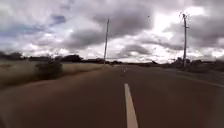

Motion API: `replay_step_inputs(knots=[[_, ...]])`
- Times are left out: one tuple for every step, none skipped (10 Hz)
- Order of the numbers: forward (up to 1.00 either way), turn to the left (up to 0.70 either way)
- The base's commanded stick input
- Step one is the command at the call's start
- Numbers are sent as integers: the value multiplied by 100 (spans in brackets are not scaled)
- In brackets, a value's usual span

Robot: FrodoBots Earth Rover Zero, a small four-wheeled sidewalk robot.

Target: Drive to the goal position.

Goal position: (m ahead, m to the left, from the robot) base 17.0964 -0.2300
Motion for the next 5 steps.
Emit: replay_step_inputs(knots=[[100,4],[100,4],[100,4],[100,4],[100,4]])
